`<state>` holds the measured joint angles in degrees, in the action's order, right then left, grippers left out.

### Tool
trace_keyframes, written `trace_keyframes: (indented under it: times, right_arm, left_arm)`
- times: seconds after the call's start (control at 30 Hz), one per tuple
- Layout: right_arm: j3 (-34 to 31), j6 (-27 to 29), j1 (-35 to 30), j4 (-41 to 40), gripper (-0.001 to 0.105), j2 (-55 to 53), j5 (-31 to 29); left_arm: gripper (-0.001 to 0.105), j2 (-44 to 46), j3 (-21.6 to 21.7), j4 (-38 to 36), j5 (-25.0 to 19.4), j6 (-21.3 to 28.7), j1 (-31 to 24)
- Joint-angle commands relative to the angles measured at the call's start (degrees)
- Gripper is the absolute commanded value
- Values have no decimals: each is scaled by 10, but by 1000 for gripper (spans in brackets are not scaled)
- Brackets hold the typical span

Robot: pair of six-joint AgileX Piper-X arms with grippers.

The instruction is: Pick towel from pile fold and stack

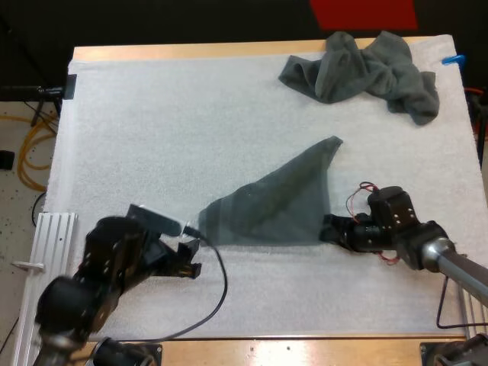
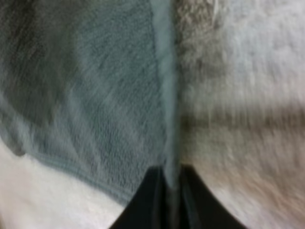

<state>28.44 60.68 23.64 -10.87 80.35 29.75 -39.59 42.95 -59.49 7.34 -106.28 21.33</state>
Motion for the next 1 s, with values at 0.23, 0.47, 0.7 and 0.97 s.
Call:
trace_keyframes:
  times: [0.23,0.47,0.7,0.97]
  right_arm:
    - [1,77,1,-146,0,-82,-69]
    - [1,77,1,-149,0,-85,-85]
    - [1,77,1,-149,0,-85,-85]
    - [1,77,1,-148,0,-85,-85]
  left_arm:
    - [67,-181,-11,52,71,-3,0]
    - [67,-319,-30,145,125,-5,0]
    - [67,-408,-30,203,187,-17,0]
    - [41,-473,-30,224,220,-32,1]
